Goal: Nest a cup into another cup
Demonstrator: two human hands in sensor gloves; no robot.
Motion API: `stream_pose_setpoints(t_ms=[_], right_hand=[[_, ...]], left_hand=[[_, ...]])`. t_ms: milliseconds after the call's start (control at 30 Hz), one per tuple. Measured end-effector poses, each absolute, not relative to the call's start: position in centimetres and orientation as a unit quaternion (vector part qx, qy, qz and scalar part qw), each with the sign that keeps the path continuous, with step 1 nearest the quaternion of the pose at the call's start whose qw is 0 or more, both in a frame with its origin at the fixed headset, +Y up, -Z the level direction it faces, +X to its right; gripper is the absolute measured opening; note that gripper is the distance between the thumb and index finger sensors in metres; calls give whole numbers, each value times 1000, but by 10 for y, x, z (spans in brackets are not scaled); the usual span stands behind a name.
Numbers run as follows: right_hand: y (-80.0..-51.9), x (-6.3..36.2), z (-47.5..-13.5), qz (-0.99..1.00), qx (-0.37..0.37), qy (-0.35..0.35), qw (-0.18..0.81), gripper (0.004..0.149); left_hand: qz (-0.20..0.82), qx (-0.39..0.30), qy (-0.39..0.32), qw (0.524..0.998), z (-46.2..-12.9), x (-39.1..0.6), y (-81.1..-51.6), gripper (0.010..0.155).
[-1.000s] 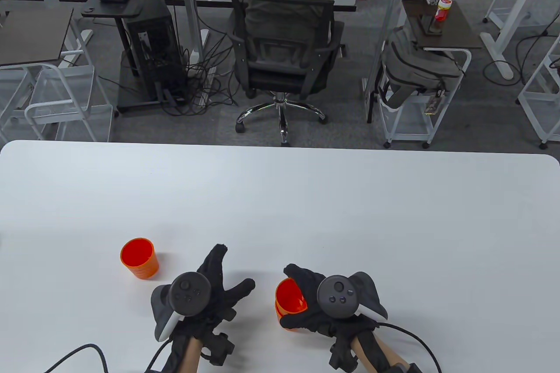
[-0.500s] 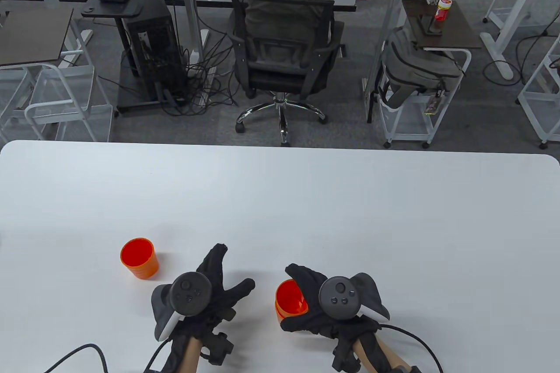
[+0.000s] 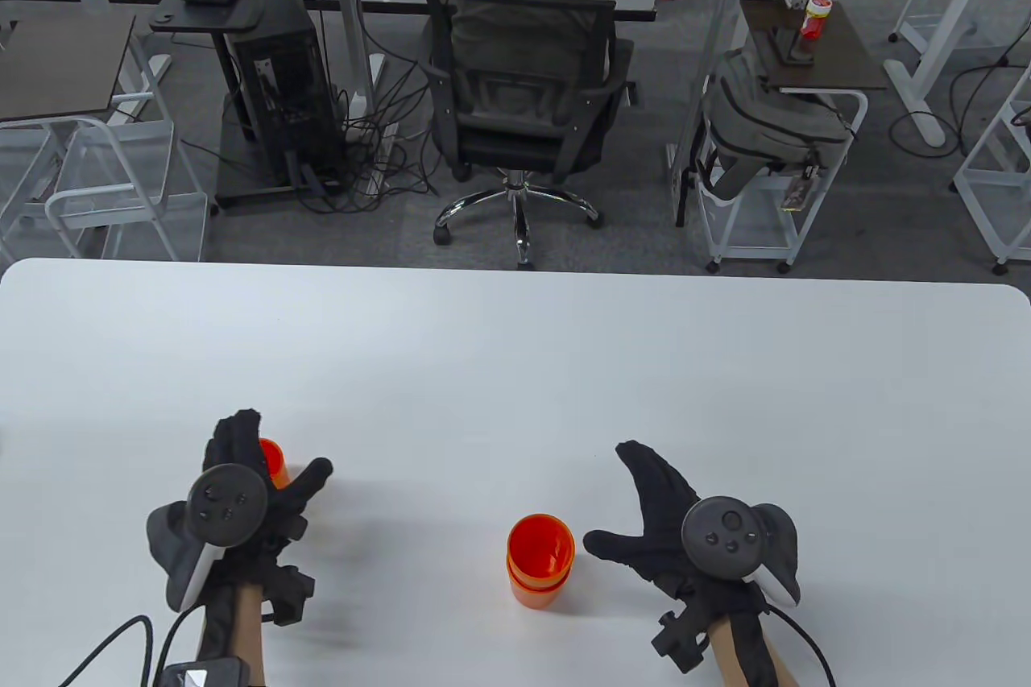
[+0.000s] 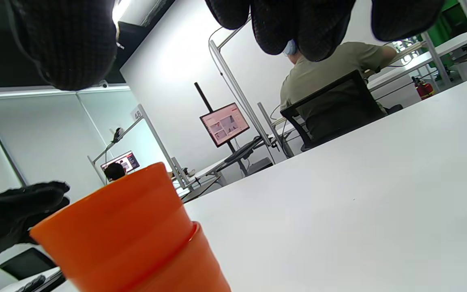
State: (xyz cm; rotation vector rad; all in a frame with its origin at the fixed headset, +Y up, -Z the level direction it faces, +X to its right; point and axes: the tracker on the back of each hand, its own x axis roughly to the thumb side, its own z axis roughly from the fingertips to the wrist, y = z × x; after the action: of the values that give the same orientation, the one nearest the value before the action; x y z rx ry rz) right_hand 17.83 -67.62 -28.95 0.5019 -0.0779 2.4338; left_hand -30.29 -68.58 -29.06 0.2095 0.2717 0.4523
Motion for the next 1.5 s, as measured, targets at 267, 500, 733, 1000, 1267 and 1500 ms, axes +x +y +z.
stream_pose_setpoints(t_ms=[267, 500, 733, 1000, 1267, 1500], right_hand=[[-691, 200, -294, 935, 146, -25, 322, 103], [-703, 215, -298, 941, 112, -22, 318, 102], [-710, 219, -301, 947, 99, -19, 307, 102], [-712, 220, -301, 949, 95, -18, 301, 101], [-713, 224, -302, 949, 86, -16, 303, 101], [-714, 226, -301, 950, 83, -18, 299, 101]], left_hand=[[253, 7, 206, 945, -312, -343, -723, 124], [212, -19, 218, 952, -324, -338, -743, 122], [210, -22, 228, 950, -328, -339, -759, 115], [217, 0, 222, 951, -329, -334, -759, 112], [222, 44, 110, 968, -331, -282, -713, 113], [260, 88, -37, 961, -315, -197, -662, 113]])
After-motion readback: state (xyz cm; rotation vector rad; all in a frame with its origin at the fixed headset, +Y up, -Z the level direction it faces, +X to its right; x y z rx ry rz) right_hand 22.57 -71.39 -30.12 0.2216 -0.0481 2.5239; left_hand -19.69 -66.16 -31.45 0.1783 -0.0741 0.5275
